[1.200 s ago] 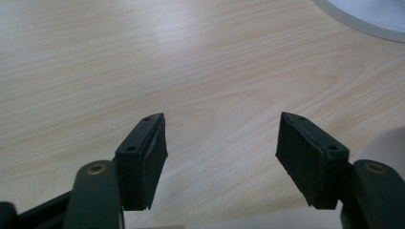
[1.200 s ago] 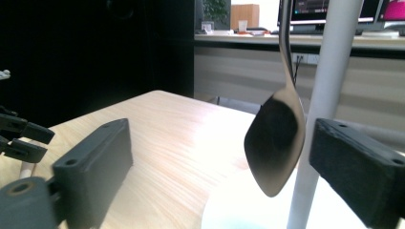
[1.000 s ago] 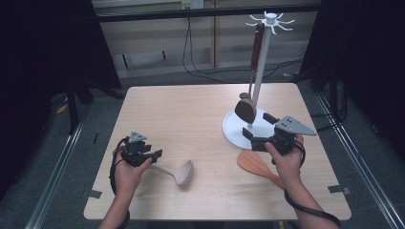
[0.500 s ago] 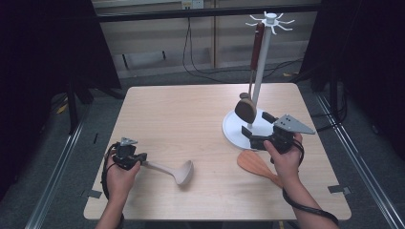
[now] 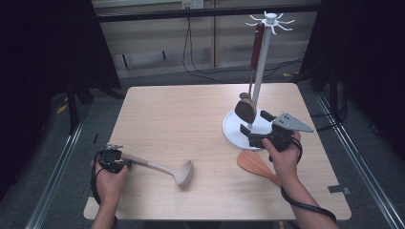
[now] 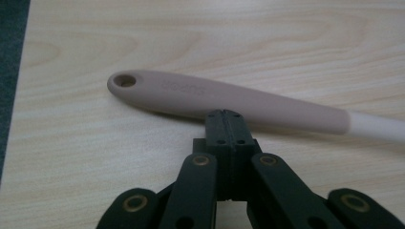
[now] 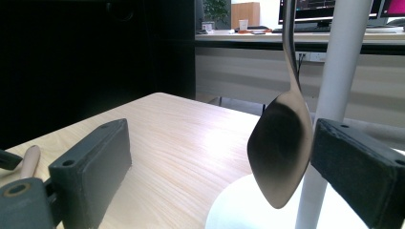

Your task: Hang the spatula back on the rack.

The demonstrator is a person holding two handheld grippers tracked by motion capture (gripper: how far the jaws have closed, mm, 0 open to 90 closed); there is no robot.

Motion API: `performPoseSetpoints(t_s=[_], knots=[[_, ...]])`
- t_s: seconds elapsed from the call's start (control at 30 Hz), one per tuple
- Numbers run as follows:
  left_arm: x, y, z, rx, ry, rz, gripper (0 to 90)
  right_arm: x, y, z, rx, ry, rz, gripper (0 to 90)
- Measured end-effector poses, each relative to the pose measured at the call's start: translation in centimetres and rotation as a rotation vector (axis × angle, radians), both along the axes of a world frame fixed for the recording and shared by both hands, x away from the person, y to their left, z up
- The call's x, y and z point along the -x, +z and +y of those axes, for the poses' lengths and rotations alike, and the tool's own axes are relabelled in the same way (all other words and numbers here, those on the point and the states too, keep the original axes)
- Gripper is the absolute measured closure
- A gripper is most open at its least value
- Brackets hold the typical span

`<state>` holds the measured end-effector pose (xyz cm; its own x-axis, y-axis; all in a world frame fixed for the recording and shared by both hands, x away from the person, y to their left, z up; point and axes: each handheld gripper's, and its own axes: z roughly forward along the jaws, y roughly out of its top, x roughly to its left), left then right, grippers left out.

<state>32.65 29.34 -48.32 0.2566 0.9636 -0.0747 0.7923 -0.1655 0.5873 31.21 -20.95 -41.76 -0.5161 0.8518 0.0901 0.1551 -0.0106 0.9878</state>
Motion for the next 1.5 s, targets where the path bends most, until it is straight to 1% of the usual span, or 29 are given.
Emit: performPoseSetpoints(t_s=[0.07,0.1,0.13,0.17,0.2,0.23,0.3,0.33,0.37,0.4,0.43,0.5,0.53,0.6,0.63,0.73,0.77,0.83,0.87,0.97,1.07,1.1,1.13,1.17,1.3,1.37,1.4,1.43,1.5], knots=[[-0.1,0.0,-0.1,0.008,0.006,-0.010,90.0,0.0,0.1,-0.1,-0.001,-0.003,-0.002,6.2],[-0.2,0.1,-0.1,-0.003,-0.004,-0.009,90.0,0.0,0.1,-0.1,-0.004,-0.002,0.000,6.2],[-0.3,0.1,-0.2,0.006,0.009,-0.017,90.0,0.0,0.1,-0.2,-0.004,-0.001,-0.002,6.3],[-0.3,0.1,-0.1,0.010,0.004,-0.016,90.0,0.1,0.1,-0.2,-0.007,-0.003,0.001,6.4],[-0.4,0.0,-0.3,0.035,0.031,-0.035,90.0,0.1,0.1,-0.2,-0.007,-0.005,0.002,6.4],[-0.5,0.1,-0.1,0.025,0.013,-0.022,90.0,0.1,0.0,-0.3,-0.005,-0.009,0.004,6.4],[-0.7,0.0,-0.2,0.039,0.023,-0.049,90.0,0.2,0.0,-0.3,-0.007,-0.007,0.002,6.4],[-0.7,0.0,-0.2,0.039,0.023,-0.049,90.0,0.2,0.0,-0.3,-0.007,-0.007,0.002,6.4],[-0.8,0.0,-0.2,0.045,0.023,-0.064,90.0,0.4,0.0,-0.5,-0.001,-0.010,0.001,6.5],[-0.8,0.0,-0.2,0.045,0.023,-0.064,90.0,0.4,0.0,-0.5,-0.001,-0.010,0.001,6.5],[-0.9,0.1,-0.4,0.050,0.029,-0.044,90.0,0.6,0.1,-0.7,-0.002,-0.017,0.002,6.5],[-0.9,0.1,-0.2,0.049,0.029,-0.039,90.0,0.8,0.2,-0.9,-0.008,-0.022,0.002,6.6],[-0.9,0.1,-0.1,0.063,0.033,-0.027,90.0,0.9,0.2,-1.0,-0.006,-0.024,0.002,6.6],[-0.9,0.1,-0.1,0.070,0.040,-0.021,90.0,0.9,0.2,-1.1,-0.007,-0.029,-0.002,6.6],[-0.9,0.1,-0.1,0.068,0.042,-0.005,90.0,1.0,0.2,-1.4,-0.008,-0.036,0.004,6.7],[-0.9,0.1,-0.1,0.064,0.051,-0.003,90.0,1.1,0.1,-1.5,-0.009,-0.036,0.003,6.7],[-0.9,0.2,-0.2,0.050,0.050,0.005,90.0,1.1,0.1,-1.5,-0.002,-0.035,0.000,6.7],[-0.8,0.1,-0.3,0.050,0.059,0.002,90.0,1.1,0.1,-1.5,-0.003,-0.034,-0.001,6.7],[-0.8,0.1,-0.4,0.039,0.062,0.007,90.0,1.1,0.2,-1.5,-0.004,-0.037,-0.001,6.7],[-0.7,0.1,-0.2,0.043,0.077,0.008,90.0,1.0,0.3,-1.4,-0.006,-0.031,-0.004,6.7],[-0.6,-0.1,0.3,0.003,0.095,0.026,90.0,0.9,0.2,-1.2,-0.006,-0.028,0.000,6.7],[-0.6,-0.3,0.5,0.014,0.102,0.027,90.0,0.9,0.1,-1.2,-0.006,-0.025,-0.002,6.7],[-0.6,-0.3,0.5,0.014,0.102,0.027,90.0,0.9,0.1,-1.2,-0.006,-0.025,-0.002,6.7],[-0.7,-0.3,0.8,0.033,0.114,0.021,90.0,0.8,0.1,-1.2,-0.004,-0.021,0.001,6.7],[-1.0,-0.4,0.8,0.044,0.123,0.019,90.0,0.7,0.1,-1.2,-0.007,-0.024,0.001,6.7],[-1.3,-0.6,0.8,0.071,0.122,-0.004,90.0,0.6,0.1,-1.2,-0.012,-0.025,0.004,6.7],[-1.3,-0.6,0.8,0.071,0.122,-0.004,90.0,0.6,0.1,-1.3,-0.012,-0.025,0.005,6.7],[-1.6,-0.8,0.8,0.078,0.120,-0.020,90.0,0.6,0.1,-1.3,-0.011,-0.026,0.005,6.7],[-1.9,-0.9,0.7,0.080,0.109,-0.026,90.0,0.7,0.0,-1.3,-0.013,-0.026,0.005,6.7]])
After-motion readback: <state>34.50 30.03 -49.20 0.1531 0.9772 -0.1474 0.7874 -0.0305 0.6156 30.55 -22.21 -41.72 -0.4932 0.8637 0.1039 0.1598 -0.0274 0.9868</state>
